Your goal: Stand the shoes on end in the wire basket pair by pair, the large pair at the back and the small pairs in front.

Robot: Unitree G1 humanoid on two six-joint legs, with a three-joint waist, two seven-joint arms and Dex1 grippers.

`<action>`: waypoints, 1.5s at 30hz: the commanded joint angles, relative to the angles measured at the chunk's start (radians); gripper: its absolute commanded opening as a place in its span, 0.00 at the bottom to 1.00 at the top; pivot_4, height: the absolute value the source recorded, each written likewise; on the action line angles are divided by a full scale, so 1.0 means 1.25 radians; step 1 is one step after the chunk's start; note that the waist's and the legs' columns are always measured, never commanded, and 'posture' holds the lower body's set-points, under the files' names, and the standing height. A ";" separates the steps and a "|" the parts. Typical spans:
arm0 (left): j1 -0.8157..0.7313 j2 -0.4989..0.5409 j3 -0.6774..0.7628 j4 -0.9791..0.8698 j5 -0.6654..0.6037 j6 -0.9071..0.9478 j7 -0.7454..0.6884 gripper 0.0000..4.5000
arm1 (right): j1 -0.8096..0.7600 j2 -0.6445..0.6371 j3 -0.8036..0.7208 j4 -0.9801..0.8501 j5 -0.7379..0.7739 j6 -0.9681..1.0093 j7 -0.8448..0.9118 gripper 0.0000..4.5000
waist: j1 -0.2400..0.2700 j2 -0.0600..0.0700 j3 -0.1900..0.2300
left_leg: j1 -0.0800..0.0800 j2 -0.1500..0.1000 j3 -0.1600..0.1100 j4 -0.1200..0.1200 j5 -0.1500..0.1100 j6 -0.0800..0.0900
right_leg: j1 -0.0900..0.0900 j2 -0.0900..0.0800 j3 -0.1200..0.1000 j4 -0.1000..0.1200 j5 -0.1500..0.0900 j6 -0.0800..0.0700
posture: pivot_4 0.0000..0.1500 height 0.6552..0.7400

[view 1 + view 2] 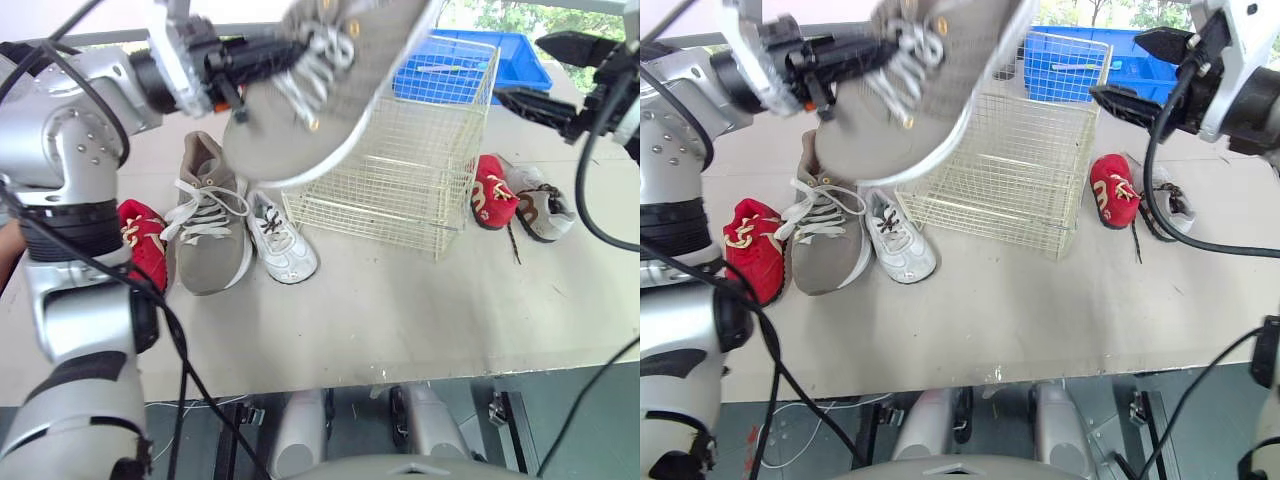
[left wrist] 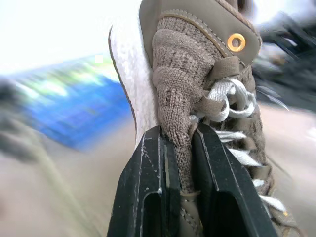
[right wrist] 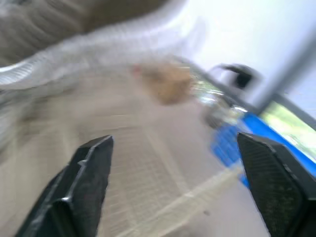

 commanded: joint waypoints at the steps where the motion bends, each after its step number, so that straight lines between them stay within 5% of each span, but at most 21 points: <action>1: -0.006 -0.069 0.007 -0.098 0.060 -0.115 0.129 0.04 | -0.089 0.131 0.003 -0.051 0.010 0.083 -0.167 0.84 | -0.004 0.000 0.000 | 0.000 0.000 0.000 0.000 0.000 0.000 | 0.000 0.000 0.000 0.001 0.000 0.000 | 1.00 1.00; 3: 0.029 -0.123 -0.038 -0.119 0.159 -0.229 0.196 0.04 | -0.152 0.276 -0.012 -0.024 0.023 0.115 -0.267 0.84 | -0.009 0.001 0.000 | 0.000 0.000 0.000 0.001 0.000 0.000 | 0.000 0.000 0.001 0.002 0.000 0.000 | 1.00 1.00; 6: 0.066 -0.177 -0.074 -0.139 0.225 -0.316 0.240 0.04 | -0.185 0.389 -0.056 -0.005 0.035 0.142 -0.346 1.00 | -0.005 0.001 -0.001 | 0.001 0.000 0.000 0.000 0.000 0.000 | 0.000 0.000 0.000 0.002 0.000 0.000 | 1.00 1.00; 20: 0.149 -0.254 -0.151 -0.216 0.352 -0.464 0.301 0.04 | -0.298 0.595 -0.012 0.134 -0.086 0.039 -0.586 1.00 | -0.014 0.001 -0.001 | 0.000 -0.001 0.000 0.000 -0.002 0.003 | 0.000 0.000 0.000 0.001 0.000 0.000 | 1.00 1.00; 30: 0.175 -0.261 -0.172 -0.226 0.408 -0.527 0.294 0.04 | -0.288 0.626 0.070 0.135 -0.148 -0.002 -0.597 0.02 | -0.010 0.001 -0.001 | 0.000 -0.001 0.000 0.000 -0.002 0.003 | 0.000 -0.001 -0.001 0.001 0.000 0.000 | 1.00 1.00; 33: 0.187 -0.282 -0.140 -0.243 0.320 -0.504 0.270 0.04 | -0.287 0.636 0.068 0.136 -0.156 -0.017 -0.601 0.00 | -0.011 0.001 -0.001 | 0.000 -0.001 -0.001 0.000 -0.002 0.003 | 0.000 0.000 -0.001 0.001 0.000 0.000 | 1.00 1.00; 34: 0.188 -0.284 -0.131 -0.245 0.312 -0.504 0.272 0.26 | -0.286 0.638 0.067 0.136 -0.158 -0.021 -0.602 0.00 | -0.011 0.001 -0.001 | 0.000 -0.001 -0.001 0.000 -0.002 0.003 | 0.000 0.000 -0.001 0.001 0.000 0.000 | 1.00 1.00; 36: 0.182 -0.299 -0.089 -0.250 0.235 -0.445 0.280 0.40 | -0.290 0.637 0.061 0.136 -0.161 -0.041 -0.600 0.00 | -0.010 0.001 -0.001 | 0.000 -0.001 -0.001 0.000 -0.002 0.003 | 0.000 0.000 -0.001 0.001 0.000 0.000 | 1.00 1.00; 41: 0.183 -0.308 0.023 -0.306 -0.063 -0.195 0.327 0.96 | -0.330 0.607 0.018 0.150 -0.155 -0.142 -0.570 0.00 | -0.011 0.001 -0.001 | 0.000 -0.001 -0.001 0.000 -0.002 0.003 | 0.000 -0.001 -0.001 0.001 0.000 0.000 | 1.00 1.00; 45: 0.218 -0.266 0.044 -0.343 -0.157 -0.108 0.326 0.99 | -0.316 0.489 -0.048 0.162 -0.119 -0.185 -0.471 0.00 | -0.007 0.001 -0.001 | 0.000 -0.001 -0.003 0.000 -0.002 0.003 | 0.000 -0.001 -0.003 0.000 0.000 0.000 | 1.00 1.00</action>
